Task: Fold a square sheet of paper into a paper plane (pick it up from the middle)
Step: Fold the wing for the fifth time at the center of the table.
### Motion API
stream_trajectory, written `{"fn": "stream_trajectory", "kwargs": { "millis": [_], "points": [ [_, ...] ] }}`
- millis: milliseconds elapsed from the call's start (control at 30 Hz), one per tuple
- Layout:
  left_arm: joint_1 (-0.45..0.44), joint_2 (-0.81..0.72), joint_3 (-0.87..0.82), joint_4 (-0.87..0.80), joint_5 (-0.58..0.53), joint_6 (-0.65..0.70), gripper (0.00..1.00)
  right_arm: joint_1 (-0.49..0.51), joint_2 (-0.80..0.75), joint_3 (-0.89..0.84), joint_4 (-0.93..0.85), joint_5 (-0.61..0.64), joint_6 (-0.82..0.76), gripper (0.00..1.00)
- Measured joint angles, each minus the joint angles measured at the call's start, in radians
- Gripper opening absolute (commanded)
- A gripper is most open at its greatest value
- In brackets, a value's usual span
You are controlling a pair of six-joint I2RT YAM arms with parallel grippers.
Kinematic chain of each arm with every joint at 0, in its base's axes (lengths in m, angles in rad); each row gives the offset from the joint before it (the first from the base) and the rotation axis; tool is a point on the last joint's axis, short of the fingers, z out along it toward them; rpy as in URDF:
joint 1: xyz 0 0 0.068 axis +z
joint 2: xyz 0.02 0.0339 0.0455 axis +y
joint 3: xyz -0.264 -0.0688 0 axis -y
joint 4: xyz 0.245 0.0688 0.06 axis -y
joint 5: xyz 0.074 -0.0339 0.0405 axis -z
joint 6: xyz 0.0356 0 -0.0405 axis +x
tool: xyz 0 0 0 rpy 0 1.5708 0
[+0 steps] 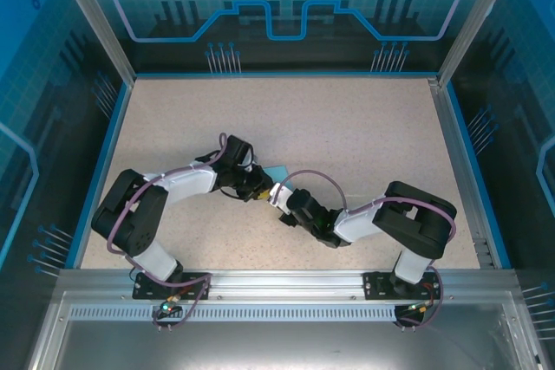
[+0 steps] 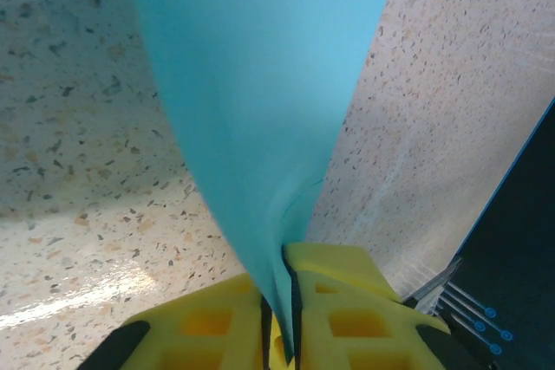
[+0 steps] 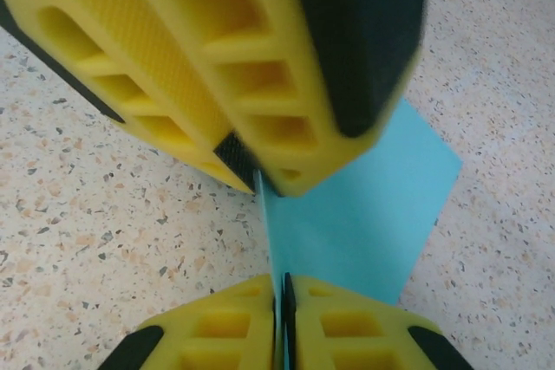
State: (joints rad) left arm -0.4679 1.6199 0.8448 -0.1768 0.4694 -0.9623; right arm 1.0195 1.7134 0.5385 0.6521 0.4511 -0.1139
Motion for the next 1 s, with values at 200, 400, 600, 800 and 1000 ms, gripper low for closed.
{"fn": "stream_trajectory", "kwargs": {
  "millis": [200, 400, 600, 800, 1000],
  "points": [
    [0.039, -0.063, 0.009, -0.029, -0.006, 0.016, 0.54, -0.037, -0.006, -0.002, -0.001, -0.098, 0.066, 0.08],
    [0.117, -0.167, 0.008, -0.047, -0.024, 0.032, 0.68, -0.107, -0.033, -0.013, -0.004, -0.231, 0.191, 0.08],
    [0.126, -0.226, -0.050, -0.018, -0.028, 0.045, 0.71, -0.176, -0.040, -0.018, -0.004, -0.359, 0.343, 0.09],
    [0.126, -0.228, -0.143, 0.049, -0.021, 0.044, 0.68, -0.210, -0.042, -0.018, -0.008, -0.439, 0.467, 0.09],
    [0.118, -0.237, -0.192, 0.126, -0.002, 0.044, 0.62, -0.242, -0.041, -0.011, -0.042, -0.517, 0.557, 0.11]
  ]
}}
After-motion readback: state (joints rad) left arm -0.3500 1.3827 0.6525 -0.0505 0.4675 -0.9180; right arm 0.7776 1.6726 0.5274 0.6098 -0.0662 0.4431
